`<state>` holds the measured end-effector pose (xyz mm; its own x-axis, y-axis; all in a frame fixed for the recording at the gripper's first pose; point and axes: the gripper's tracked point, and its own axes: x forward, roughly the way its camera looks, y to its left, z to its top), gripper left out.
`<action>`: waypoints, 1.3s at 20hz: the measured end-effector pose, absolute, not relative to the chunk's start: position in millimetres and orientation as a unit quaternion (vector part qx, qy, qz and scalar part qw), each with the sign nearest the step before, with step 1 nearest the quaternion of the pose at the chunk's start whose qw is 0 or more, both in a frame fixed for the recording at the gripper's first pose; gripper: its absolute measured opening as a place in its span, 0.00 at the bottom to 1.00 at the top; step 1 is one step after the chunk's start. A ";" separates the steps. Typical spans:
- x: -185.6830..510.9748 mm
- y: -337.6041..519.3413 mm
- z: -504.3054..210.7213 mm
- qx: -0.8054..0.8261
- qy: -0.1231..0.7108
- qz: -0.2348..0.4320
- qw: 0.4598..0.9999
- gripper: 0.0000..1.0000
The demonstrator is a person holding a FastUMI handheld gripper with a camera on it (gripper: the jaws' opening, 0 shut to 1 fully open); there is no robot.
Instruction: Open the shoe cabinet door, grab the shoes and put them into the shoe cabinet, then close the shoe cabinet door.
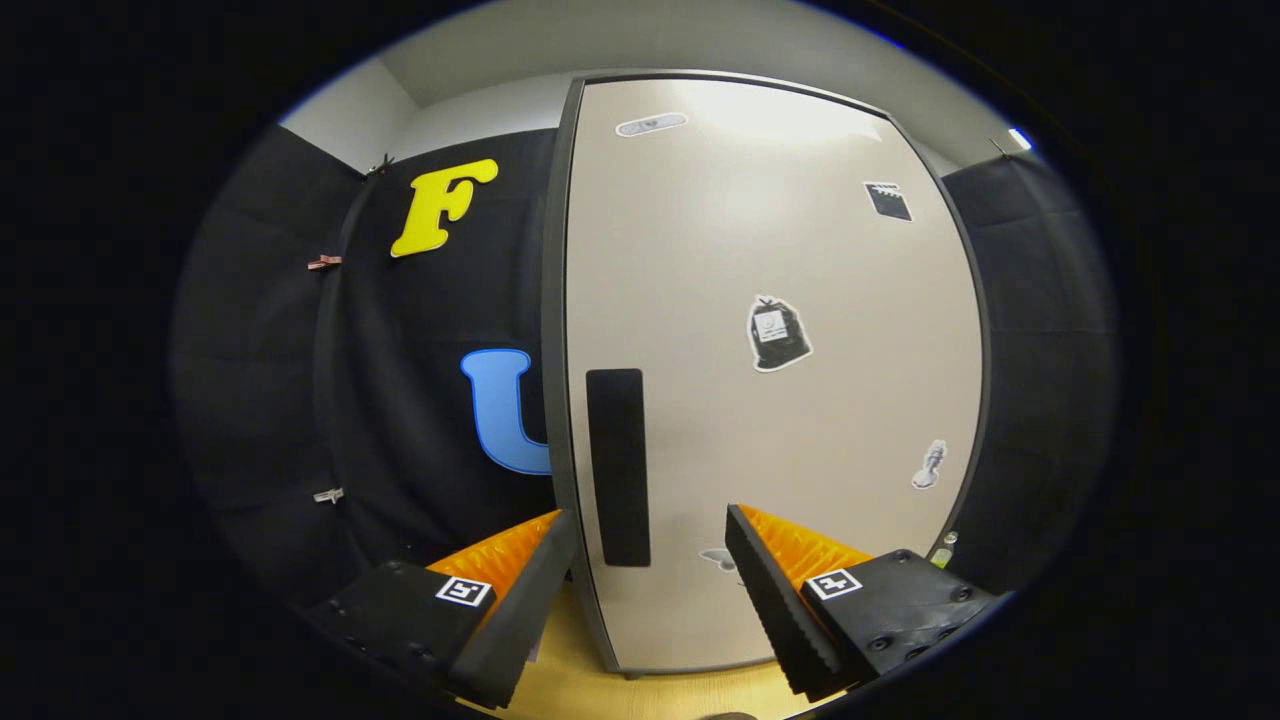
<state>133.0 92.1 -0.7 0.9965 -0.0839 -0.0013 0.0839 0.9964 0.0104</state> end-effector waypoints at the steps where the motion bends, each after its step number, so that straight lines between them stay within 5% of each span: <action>1: 141.7 94.1 -0.4 0.006 0.000 -0.045 0.999 0.98; 9: 175.2 93.8 -5.8 -0.008 0.009 -0.076 0.997 0.86; 11: 176.5 94.7 -6.8 -0.016 0.009 -0.081 0.997 0.50; 14: 173.4 96.4 -10.5 -0.025 0.013 -0.083 0.996 0.46; 15: 174.6 97.0 -10.7 -0.021 0.015 -0.087 0.996 0.36; 19: 172.1 96.3 -10.1 -0.020 0.018 -0.082 0.996 0.27; 26: 149.0 100.7 -8.0 0.001 0.006 -0.046 0.999 0.27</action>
<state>149.0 100.7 -8.0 0.9957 -0.0918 -0.0128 0.0918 0.9958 0.0016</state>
